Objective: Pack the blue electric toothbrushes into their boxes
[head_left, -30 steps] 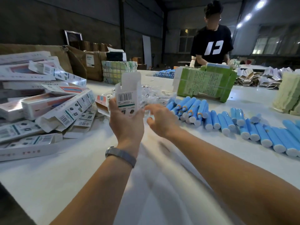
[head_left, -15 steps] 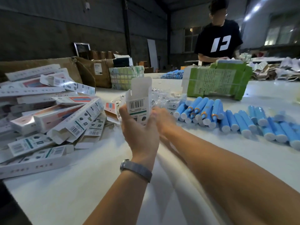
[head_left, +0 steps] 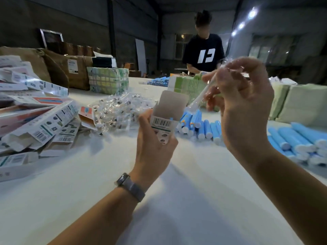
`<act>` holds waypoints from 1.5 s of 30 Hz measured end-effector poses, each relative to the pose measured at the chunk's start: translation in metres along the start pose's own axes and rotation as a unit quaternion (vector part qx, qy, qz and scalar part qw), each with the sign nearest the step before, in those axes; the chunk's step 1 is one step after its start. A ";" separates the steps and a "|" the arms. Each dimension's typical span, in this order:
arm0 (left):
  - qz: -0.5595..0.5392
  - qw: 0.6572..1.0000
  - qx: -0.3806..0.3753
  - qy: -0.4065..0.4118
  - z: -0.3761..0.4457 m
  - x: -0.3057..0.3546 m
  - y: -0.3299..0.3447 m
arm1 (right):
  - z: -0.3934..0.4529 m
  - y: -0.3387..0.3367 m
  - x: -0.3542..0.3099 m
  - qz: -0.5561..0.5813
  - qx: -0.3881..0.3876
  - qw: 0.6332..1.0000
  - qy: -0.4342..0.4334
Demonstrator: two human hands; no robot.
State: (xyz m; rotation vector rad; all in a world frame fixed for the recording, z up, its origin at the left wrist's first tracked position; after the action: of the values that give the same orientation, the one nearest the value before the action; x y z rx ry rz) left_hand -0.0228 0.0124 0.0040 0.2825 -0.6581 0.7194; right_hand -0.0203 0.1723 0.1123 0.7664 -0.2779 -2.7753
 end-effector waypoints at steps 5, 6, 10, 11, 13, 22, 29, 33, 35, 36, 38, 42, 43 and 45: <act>0.007 0.999 -0.044 0.016 -0.006 0.003 0.004 | -0.019 0.003 -0.009 -0.060 -0.079 0.993 -0.061; 0.014 0.998 -0.050 0.023 -0.006 0.003 0.005 | -0.022 0.005 -0.005 -0.084 -0.090 0.991 -0.055; 0.032 0.997 -0.063 0.033 -0.008 0.000 0.009 | -0.032 0.004 0.015 -0.233 -0.112 0.963 -0.078; 0.034 0.997 -0.064 0.036 -0.009 0.000 0.010 | -0.033 0.002 0.018 -0.274 -0.115 0.950 -0.100; 0.035 0.996 -0.068 0.044 -0.010 0.000 0.011 | -0.035 0.001 0.024 -0.348 -0.126 0.918 -0.143; -0.022 0.994 -0.100 0.049 -0.013 0.020 0.010 | -0.036 0.002 0.030 -0.421 -0.142 0.879 -0.174; -0.178 0.969 -0.173 -0.012 -0.022 0.024 0.020 | -0.035 -0.004 0.035 -0.366 -0.120 0.917 -0.101; -0.211 0.962 -0.176 -0.004 -0.015 0.030 0.012 | -0.037 -0.005 0.040 -0.257 -0.087 0.962 -0.026; -0.238 0.956 -0.169 -0.020 -0.016 0.031 0.012 | -0.043 -0.002 0.045 -0.183 -0.077 0.978 0.061; -0.250 0.954 -0.165 -0.027 -0.017 0.032 0.012 | -0.045 -0.001 0.046 -0.157 -0.068 0.981 0.087; -0.263 0.952 -0.155 -0.037 -0.018 0.032 0.012 | -0.048 0.000 0.048 -0.135 -0.058 0.983 0.109; -0.311 0.936 -0.144 -0.084 -0.019 0.032 0.012 | -0.049 -0.001 0.050 -0.091 -0.077 0.984 0.130; -0.327 0.929 -0.145 -0.096 -0.019 0.033 0.013 | -0.049 -0.001 0.049 -0.078 -0.078 0.985 0.130; -0.338 0.923 -0.146 -0.110 -0.018 0.032 0.014 | -0.049 -0.001 0.047 -0.051 -0.082 0.986 0.139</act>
State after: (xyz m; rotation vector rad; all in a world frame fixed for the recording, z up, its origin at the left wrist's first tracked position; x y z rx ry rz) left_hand -0.0062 0.0478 0.0114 0.2920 -0.8073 -0.0795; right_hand -0.0336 0.1540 0.0484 1.1354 0.0445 -2.6928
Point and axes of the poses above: each hand's wrist, its own z-axis towards the middle knuckle, its own y-axis out of the palm, x = y × z, the point moved 4 cm from there along z, towards the middle knuckle, and after that the axes turned 6 degrees about x, right-handed, at the moved point
